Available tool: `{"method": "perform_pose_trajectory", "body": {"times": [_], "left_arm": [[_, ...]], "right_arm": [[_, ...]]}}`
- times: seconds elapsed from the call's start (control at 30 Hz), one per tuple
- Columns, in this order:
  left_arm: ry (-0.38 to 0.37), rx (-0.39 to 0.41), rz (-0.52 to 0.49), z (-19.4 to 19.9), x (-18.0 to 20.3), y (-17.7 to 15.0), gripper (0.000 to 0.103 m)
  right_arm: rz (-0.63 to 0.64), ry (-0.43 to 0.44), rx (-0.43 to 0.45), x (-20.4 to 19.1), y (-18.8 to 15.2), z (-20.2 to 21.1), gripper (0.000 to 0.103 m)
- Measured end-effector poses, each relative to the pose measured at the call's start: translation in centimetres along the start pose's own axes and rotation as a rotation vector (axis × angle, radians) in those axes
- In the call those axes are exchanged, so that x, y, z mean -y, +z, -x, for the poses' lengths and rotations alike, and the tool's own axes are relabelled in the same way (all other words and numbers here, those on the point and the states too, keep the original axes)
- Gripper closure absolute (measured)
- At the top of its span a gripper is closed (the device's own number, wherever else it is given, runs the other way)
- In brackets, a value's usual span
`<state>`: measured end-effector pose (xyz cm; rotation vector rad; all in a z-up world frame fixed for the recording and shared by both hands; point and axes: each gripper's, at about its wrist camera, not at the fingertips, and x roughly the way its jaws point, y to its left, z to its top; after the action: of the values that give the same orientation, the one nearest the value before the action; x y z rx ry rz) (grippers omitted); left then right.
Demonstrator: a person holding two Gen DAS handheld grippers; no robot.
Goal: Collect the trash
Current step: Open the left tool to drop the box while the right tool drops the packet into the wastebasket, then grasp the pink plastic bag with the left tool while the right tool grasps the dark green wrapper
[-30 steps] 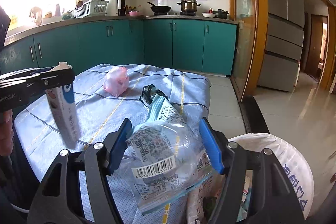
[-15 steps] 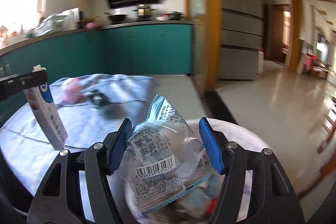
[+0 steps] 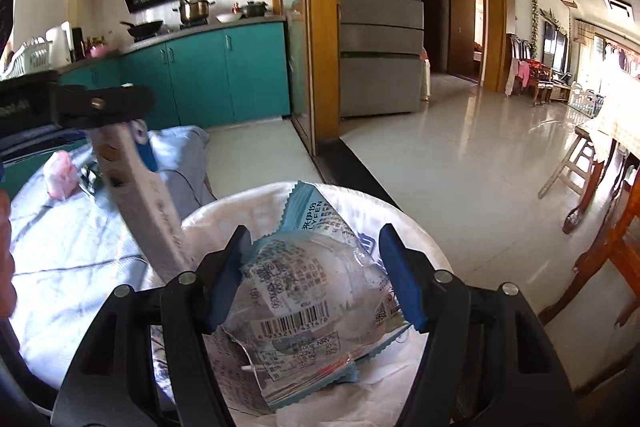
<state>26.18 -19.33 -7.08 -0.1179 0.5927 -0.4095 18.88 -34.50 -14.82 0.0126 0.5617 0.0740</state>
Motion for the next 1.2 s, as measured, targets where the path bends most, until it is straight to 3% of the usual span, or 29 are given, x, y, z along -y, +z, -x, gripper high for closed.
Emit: {"method": "perform_pose_trajectory", "body": {"times": [0.1, 0.17, 0.23, 0.33, 0.5, 0.6, 0.67, 0.83, 0.93, 1.03, 1.2], "left_arm": [[-0.002, -0.036, -0.006, -1.7, 0.2, -0.6, 0.054], [0.004, -0.042, 0.004, -1.9, -0.1, -0.8, 0.051], [-0.003, -0.043, 0.032, -1.8, -0.7, -0.8, 0.043], [-0.004, -0.025, 0.056, -1.1, -1.4, -0.7, 0.033], [0.003, 0.006, 0.099, 0.7, -3.1, -0.7, 0.028], [0.068, 0.031, 0.171, 3.1, -6.5, -0.9, 0.026], [0.167, 0.052, 0.191, 4.9, -9.5, -0.7, 0.026], [0.44, 0.091, 0.219, 9.4, -17.7, -0.2, 0.02], [0.527, 0.073, 0.246, 10.5, -22.4, 0.5, 0.016], [0.563, 0.053, 0.24, 9.7, -25.7, 0.8, 0.015], [0.557, -0.025, 0.312, 6.8, -29.3, -0.5, 0.015]], "right_arm": [[0.006, -0.018, -0.038, 0.2, -0.2, -0.9, 0.036], [0.005, -0.028, -0.06, 0.4, -0.3, -1.3, 0.03], [0.002, -0.03, -0.063, 0.5, -0.3, -1.4, 0.029], [0.002, -0.028, -0.056, 0.6, -0.2, -1.4, 0.023], [0.005, -0.02, -0.049, 0.4, -0.1, -1.2, 0.017], [-0.021, 0.027, -0.04, 0.1, 0.3, -1.0, 0.016], [-0.047, 0.103, -0.022, -0.8, 1.2, -0.9, 0.015], [-0.017, 0.314, 0.009, -6.2, 4.1, -1.4, 0.011], [0.072, 0.409, 0.001, -11.4, 6.2, -2.7, 0.011], [0.229, 0.49, -0.04, -17.6, 7.8, -5.1, 0.011], [0.429, 0.482, -0.114, -25.1, 8.2, -9.7, 0.011]]}}
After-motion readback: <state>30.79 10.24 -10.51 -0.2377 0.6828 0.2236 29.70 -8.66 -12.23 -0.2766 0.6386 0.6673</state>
